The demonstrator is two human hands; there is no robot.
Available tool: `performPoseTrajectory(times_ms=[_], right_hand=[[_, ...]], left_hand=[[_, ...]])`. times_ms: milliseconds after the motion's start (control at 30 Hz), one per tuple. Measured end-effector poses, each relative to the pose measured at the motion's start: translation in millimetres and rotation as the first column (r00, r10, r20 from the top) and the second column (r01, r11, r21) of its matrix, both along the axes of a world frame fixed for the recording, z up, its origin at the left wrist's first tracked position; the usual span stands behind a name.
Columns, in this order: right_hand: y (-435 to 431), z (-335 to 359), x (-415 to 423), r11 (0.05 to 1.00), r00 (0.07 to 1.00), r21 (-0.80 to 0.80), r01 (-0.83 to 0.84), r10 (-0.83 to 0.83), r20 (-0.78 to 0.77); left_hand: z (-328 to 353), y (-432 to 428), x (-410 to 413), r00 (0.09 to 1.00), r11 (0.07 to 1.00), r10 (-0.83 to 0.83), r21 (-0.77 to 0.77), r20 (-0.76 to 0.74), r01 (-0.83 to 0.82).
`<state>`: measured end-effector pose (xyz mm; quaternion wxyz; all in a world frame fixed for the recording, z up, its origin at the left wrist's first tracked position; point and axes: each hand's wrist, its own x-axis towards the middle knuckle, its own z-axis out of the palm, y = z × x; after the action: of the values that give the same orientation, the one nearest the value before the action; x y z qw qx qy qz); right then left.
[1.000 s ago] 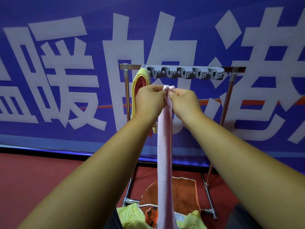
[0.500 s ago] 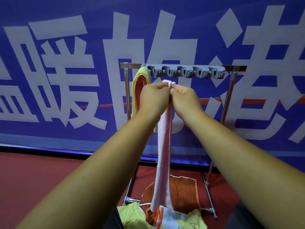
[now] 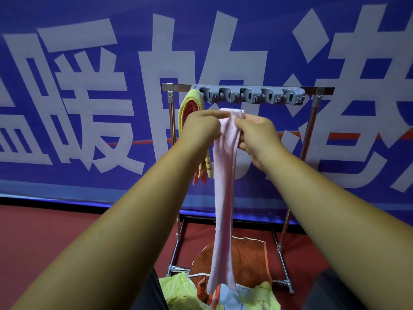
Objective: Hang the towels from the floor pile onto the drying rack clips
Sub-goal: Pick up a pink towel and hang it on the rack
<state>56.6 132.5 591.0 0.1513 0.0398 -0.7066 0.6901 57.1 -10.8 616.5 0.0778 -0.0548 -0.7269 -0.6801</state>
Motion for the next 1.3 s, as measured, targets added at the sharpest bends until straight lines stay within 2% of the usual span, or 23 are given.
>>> performPoseTrajectory(times_ms=[133, 267, 333, 433, 567, 667, 800, 867, 933, 1067, 1167, 1233, 1300], right_hand=[[5, 5, 0, 0.970, 0.998, -0.237, -0.047, 0.054, 0.024], [10, 10, -3, 0.918, 0.997, -0.391, -0.057, 0.076, 0.034], [12, 12, -7, 0.890, 0.995, -0.450, -0.075, 0.098, 0.030], [14, 13, -10, 0.862, 0.989, -0.496, -0.106, 0.141, 0.035], [20, 12, -12, 0.874, 0.993, -0.483, -0.059, 0.102, 0.064], [25, 4, -10, 0.889, 0.985, -0.457, -0.029, 0.104, 0.138], [28, -23, 0, 0.905, 0.865, -0.355, -0.235, 0.362, 0.348], [25, -40, 8, 0.869, 0.795, -0.369, -0.330, 0.467, 0.388], [21, -56, 15, 0.842, 0.764, -0.387, -0.376, 0.518, 0.384], [19, -83, 20, 0.864, 0.794, -0.301, -0.403, 0.494, 0.354], [23, -103, 20, 0.891, 0.801, -0.211, -0.402, 0.454, 0.390], [26, -117, 21, 0.886, 0.793, -0.199, -0.418, 0.463, 0.397], [27, -126, 23, 0.883, 0.799, -0.199, -0.426, 0.470, 0.375]], left_hand=[[-16, -21, -7, 0.999, 0.992, -0.019, -0.125, -0.027, 0.016], [-42, -32, -14, 0.940, 0.943, -0.313, -0.074, 0.135, 0.325], [-54, -33, -12, 0.913, 0.913, -0.371, -0.111, 0.172, 0.392], [-69, -27, -10, 0.910, 0.902, -0.367, -0.164, 0.195, 0.399], [-74, -21, -8, 0.917, 0.904, -0.361, -0.179, 0.172, 0.389], [-69, -17, -5, 0.913, 0.908, -0.387, -0.117, 0.131, 0.402], [-62, -13, -12, 0.926, 0.930, -0.363, -0.022, 0.104, 0.367], [-58, -13, -18, 0.943, 0.948, -0.314, -0.005, 0.109, 0.317], [-52, -15, -23, 0.957, 0.964, -0.261, -0.015, 0.127, 0.265], [-46, -20, -32, 0.966, 0.975, -0.208, -0.047, 0.153, 0.217], [-46, -21, -39, 0.969, 0.981, -0.185, -0.021, 0.163, 0.191], [-49, -22, -43, 0.975, 0.988, -0.154, -0.004, 0.162, 0.157], [-58, -21, -46, 0.981, 0.992, -0.098, -0.057, 0.165, 0.109]])
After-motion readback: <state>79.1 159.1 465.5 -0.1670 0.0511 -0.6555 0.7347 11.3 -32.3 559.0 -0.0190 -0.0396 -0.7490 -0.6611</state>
